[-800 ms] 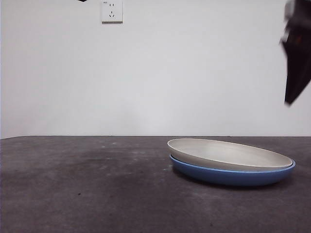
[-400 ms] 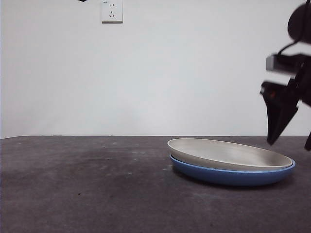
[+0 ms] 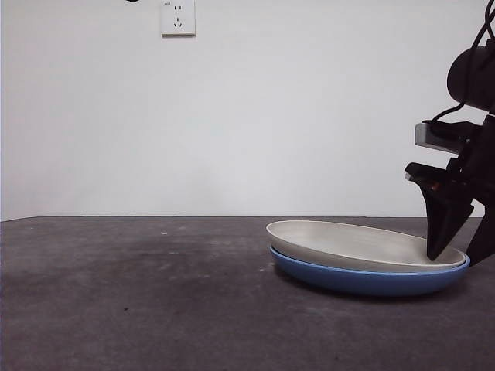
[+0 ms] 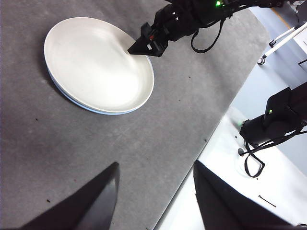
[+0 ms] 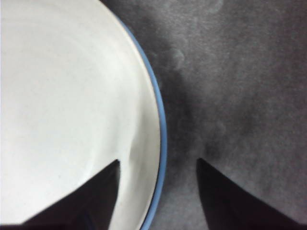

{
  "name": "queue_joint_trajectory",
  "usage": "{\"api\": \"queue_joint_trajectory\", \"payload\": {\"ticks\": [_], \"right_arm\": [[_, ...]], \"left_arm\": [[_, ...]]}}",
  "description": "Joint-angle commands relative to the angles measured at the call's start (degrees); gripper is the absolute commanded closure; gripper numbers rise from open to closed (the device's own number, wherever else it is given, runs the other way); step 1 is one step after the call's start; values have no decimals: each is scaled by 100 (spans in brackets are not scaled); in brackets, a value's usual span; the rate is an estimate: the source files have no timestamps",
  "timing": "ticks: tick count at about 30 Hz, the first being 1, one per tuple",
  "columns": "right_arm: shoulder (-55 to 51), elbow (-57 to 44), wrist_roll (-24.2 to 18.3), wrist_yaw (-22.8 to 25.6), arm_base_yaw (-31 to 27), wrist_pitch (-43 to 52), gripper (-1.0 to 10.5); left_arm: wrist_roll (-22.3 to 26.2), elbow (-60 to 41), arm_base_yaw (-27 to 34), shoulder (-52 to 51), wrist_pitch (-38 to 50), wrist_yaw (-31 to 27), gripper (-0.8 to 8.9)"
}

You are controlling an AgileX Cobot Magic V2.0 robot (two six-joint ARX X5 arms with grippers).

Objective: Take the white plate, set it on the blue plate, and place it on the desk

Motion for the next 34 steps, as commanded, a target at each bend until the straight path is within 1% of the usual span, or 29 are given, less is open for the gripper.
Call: {"api": "queue_joint_trajectory", "payload": {"ticks": [1, 3, 6, 7, 12, 19, 25, 27, 34], "right_arm": [[151, 48, 79, -24, 17, 85, 747], [170, 48, 83, -33, 17, 125, 767], [173, 48, 87, -33, 17, 146, 873], [173, 48, 94, -31, 17, 146, 893], [170, 48, 120, -7, 11, 146, 935], [48, 66, 337, -13, 11, 245, 935], [-483, 81, 402, -48, 11, 254, 935], [-704, 81, 428, -181, 11, 251, 935], [-1178, 83, 817, -612, 52, 326, 935]], "left_arm": [[116, 48, -35, 35, 70, 26, 564], [116, 48, -35, 35, 74, 26, 564], [116, 48, -35, 35, 74, 26, 564], [116, 48, -35, 35, 77, 26, 564], [114, 48, -35, 35, 63, 26, 564], [111, 48, -35, 35, 33, 26, 564], [114, 48, -35, 35, 37, 26, 564], [116, 48, -35, 35, 48, 26, 564], [116, 48, -35, 35, 59, 26, 564]]}}
